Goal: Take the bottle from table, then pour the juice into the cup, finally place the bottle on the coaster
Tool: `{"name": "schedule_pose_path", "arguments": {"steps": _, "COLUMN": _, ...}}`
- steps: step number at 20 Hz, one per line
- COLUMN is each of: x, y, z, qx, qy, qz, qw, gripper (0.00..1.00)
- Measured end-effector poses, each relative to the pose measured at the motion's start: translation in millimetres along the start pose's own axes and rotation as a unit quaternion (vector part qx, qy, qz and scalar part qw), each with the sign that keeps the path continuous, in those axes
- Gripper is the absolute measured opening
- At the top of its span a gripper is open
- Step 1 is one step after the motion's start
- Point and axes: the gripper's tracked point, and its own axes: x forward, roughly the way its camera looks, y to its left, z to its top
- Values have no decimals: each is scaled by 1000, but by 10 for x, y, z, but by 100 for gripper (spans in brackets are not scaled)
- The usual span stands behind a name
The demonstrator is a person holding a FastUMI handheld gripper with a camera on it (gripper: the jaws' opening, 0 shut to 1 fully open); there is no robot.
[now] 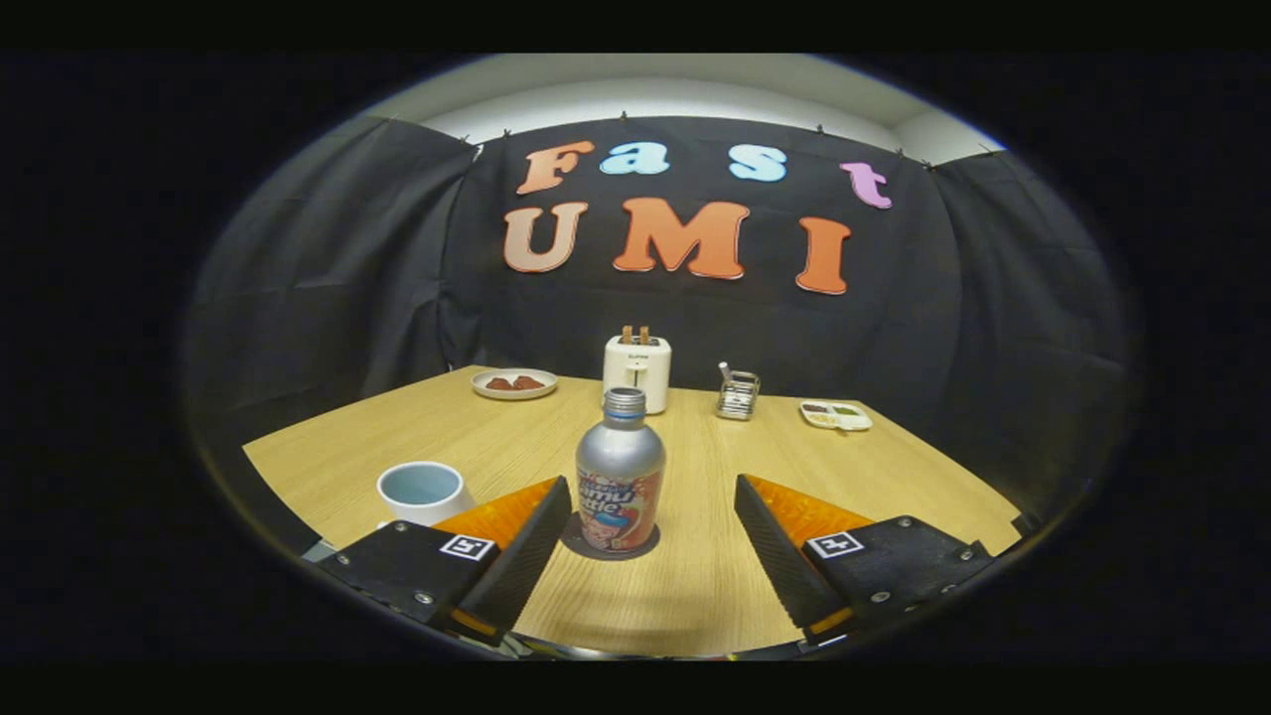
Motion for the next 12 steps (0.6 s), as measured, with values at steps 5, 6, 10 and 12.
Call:
{"name": "schedule_pose_path", "arguments": {"steps": 5, "x": -175, "y": -193, "z": 159, "qx": 8, "qy": -16, "qz": -8, "qw": 1000, "gripper": 99}}
{"name": "schedule_pose_path", "arguments": {"steps": 6, "x": -194, "y": -237, "z": 175, "qx": 9, "qy": -17, "qz": -11, "qw": 1000, "gripper": 99}}
{"name": "schedule_pose_path", "arguments": {"steps": 10, "x": -267, "y": -405, "z": 195, "qx": -3, "qy": -22, "qz": -27, "qw": 999, "gripper": 99}}
{"name": "schedule_pose_path", "arguments": {"steps": 12, "x": -283, "y": -452, "z": 206, "qx": -1, "qy": -22, "qz": -30, "qw": 999, "gripper": 99}}
